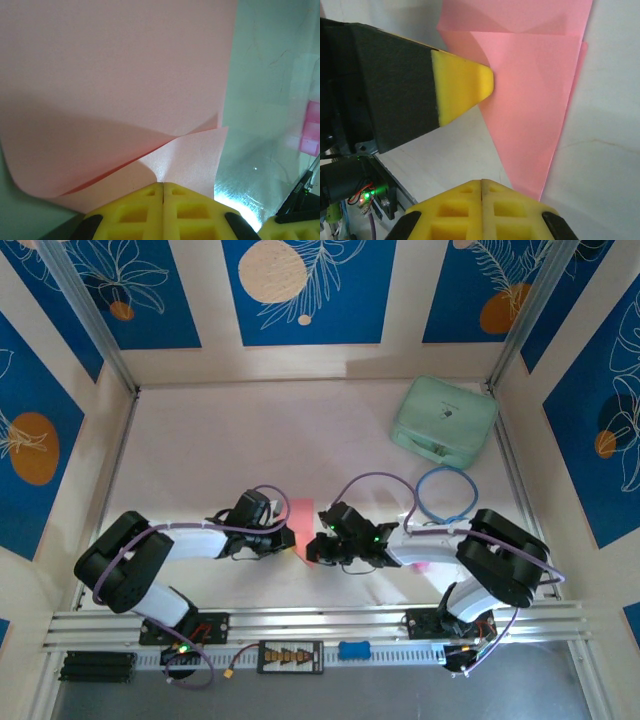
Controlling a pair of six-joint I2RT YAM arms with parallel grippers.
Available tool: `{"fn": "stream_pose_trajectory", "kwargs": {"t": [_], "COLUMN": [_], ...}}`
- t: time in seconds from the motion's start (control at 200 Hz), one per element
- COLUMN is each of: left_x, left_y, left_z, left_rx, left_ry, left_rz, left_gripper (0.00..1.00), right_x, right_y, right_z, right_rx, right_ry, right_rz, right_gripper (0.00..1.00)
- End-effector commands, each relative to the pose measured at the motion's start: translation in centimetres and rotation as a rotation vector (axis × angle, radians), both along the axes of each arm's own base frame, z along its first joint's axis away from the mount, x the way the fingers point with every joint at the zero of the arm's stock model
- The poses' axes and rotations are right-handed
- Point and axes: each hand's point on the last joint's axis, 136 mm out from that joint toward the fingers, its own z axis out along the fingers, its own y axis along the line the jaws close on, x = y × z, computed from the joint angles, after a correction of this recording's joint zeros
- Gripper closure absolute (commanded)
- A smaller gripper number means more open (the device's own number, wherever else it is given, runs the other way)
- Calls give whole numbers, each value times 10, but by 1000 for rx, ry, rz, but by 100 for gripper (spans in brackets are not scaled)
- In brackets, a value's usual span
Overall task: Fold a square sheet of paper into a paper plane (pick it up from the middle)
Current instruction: Third fold the triangle at the center of the table.
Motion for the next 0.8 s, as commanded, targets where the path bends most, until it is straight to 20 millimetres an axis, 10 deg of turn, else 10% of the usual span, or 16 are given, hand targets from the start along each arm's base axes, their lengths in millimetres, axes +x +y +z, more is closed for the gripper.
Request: {"fn": "stream_pose_trajectory", "kwargs": {"t": [0.0,0.52,0.795], "left_x": [-6,-1,-2], "left_y": [7,1,-5], "left_z": [-13,0,22], "left_rx": [64,43,3], "left_ry": [29,-6,-59], "left_rz": [-5,-27,-32], "left_gripper": [100,100,95], "right_x": [6,-13,-12], "right_y": [16,-14,-21], "right_z": [9,-55,-54], "right_rx": [43,-110,-131], "right_ry": [-1,133,115], "right_rz": [19,-12,-24], "right_gripper": [97,97,99]}}
